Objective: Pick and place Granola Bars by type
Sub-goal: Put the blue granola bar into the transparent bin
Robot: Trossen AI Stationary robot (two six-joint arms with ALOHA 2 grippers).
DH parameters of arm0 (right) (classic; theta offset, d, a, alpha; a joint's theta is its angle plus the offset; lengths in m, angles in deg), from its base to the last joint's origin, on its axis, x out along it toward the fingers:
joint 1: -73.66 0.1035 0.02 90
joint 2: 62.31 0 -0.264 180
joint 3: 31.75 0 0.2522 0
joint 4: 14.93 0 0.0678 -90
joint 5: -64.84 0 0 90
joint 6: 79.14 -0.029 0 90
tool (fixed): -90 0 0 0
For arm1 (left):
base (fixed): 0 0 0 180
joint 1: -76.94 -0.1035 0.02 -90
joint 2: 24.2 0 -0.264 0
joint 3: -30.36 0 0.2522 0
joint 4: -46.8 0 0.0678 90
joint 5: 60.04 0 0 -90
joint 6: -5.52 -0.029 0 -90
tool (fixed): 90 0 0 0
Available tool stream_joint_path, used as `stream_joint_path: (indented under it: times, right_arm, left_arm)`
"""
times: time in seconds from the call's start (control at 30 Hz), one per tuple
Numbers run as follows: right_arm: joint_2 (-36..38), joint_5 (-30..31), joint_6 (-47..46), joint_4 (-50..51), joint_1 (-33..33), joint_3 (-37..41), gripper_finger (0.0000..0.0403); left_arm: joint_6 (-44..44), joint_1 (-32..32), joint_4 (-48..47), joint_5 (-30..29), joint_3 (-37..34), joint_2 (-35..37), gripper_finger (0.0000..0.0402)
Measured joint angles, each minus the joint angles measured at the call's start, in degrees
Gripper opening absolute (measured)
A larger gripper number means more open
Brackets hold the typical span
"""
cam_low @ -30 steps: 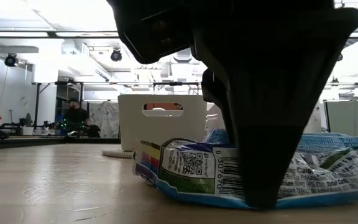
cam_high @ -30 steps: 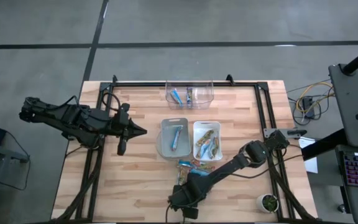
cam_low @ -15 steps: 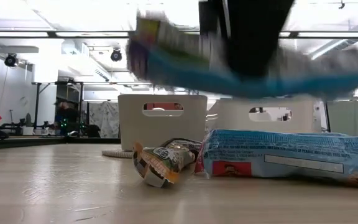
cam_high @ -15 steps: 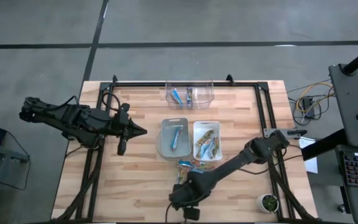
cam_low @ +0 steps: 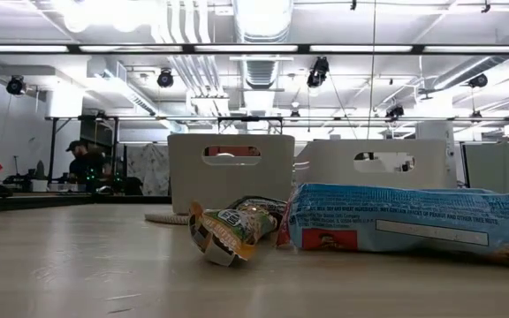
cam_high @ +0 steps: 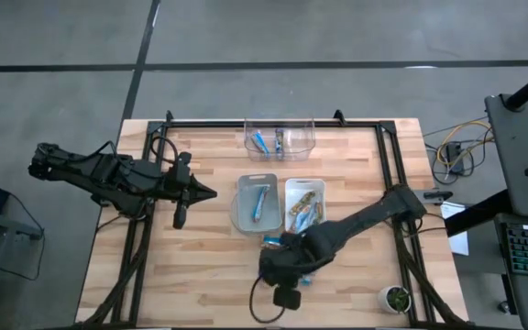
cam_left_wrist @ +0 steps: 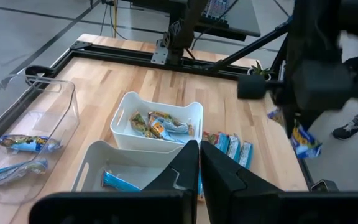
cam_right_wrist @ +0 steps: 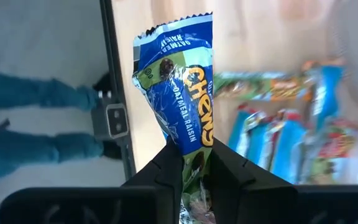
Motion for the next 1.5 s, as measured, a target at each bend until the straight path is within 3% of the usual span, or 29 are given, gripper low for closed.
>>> stream_joint_path:
  times: [0.6, 1.03, 1.5]
  right_arm:
    - [14.42, 2.91, 3.45, 0.45, -14.06, 0.11, 0.0047]
    - [16.19, 0.37, 9.37, 4.03, -26.29, 0.13, 0.0047]
    - [16.26, -7.09, 20.17, 6.46, -38.75, -0.07, 0.0047]
  left_arm:
    - [0.99, 0.07, -0.01, 0.01, 0.0, 0.0, 0.0]
    - [1.05, 0.04, -0.02, 0.02, 0.0, 0.0, 0.0]
    - [4.17, 0.04, -0.01, -3.75, 0.0, 0.0, 0.0]
